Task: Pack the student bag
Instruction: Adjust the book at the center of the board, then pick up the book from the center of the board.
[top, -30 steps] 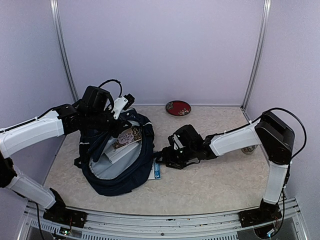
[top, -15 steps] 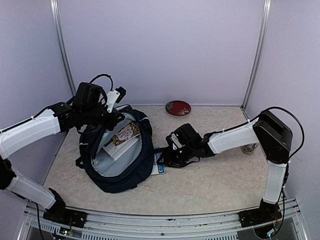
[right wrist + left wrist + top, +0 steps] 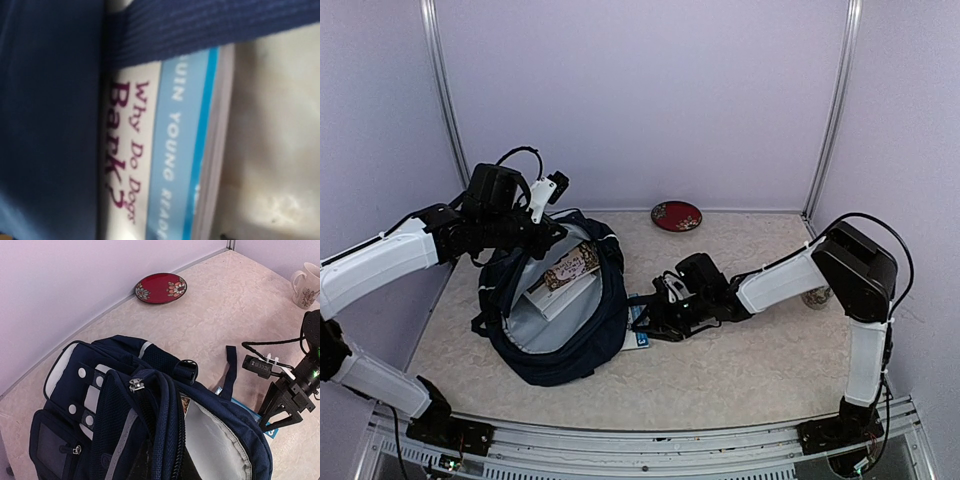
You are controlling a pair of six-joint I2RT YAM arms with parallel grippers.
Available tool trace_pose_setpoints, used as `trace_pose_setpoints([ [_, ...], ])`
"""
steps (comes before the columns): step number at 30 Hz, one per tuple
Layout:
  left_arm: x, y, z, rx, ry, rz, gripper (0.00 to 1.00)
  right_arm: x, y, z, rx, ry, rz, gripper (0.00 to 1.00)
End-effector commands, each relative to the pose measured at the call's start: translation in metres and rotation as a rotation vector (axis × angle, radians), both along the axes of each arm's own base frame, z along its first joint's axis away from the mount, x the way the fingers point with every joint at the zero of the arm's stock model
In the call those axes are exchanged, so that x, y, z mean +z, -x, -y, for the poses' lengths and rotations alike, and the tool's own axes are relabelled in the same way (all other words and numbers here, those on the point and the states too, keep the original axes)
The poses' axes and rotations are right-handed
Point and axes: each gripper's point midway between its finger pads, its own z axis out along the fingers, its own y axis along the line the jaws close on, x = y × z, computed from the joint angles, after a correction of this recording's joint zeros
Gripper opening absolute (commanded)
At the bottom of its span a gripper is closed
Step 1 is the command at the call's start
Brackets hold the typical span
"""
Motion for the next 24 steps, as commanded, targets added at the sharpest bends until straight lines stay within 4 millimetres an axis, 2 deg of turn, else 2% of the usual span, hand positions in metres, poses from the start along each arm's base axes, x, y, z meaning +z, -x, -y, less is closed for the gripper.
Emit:
trace_pose_setpoints([
  [1, 0.054, -0.008, 0.000, 0.009, 0.131, 0.138, 0.00, 0.010, 0.006, -0.012, 0.050, -0.109, -0.046, 0.50],
  [6, 0.053, -0.008, 0.000, 0.008, 0.132, 0.135, 0.00, 0.012, 0.019, -0.025, 0.090, -0.203, -0.117, 0.46],
  [9, 0.054, -0.007, 0.001, 0.003, 0.135, 0.136, 0.00, 0.015, 0.018, -0.026, 0.085, -0.216, -0.112, 0.33],
  [14, 0.054, -0.007, 0.002, 0.001, 0.137, 0.134, 0.00, 0.023, 0.016, -0.028, 0.068, -0.264, -0.114, 0.04],
  [15, 0.054, -0.007, 0.001, 0.001, 0.136, 0.134, 0.00, 0.024, 0.016, -0.027, 0.062, -0.273, -0.117, 0.00],
  [16, 0.054, -0.007, 0.001, 0.001, 0.137, 0.135, 0.00, 0.027, 0.015, -0.026, 0.055, -0.282, -0.114, 0.00],
  [20, 0.055, -0.007, 0.001, 0.002, 0.135, 0.137, 0.00, 0.028, 0.017, -0.006, 0.019, -0.255, -0.097, 0.00],
  [24, 0.054, -0.007, 0.001, 0.006, 0.134, 0.137, 0.00, 0.031, 0.022, 0.030, -0.023, -0.145, -0.049, 0.00],
])
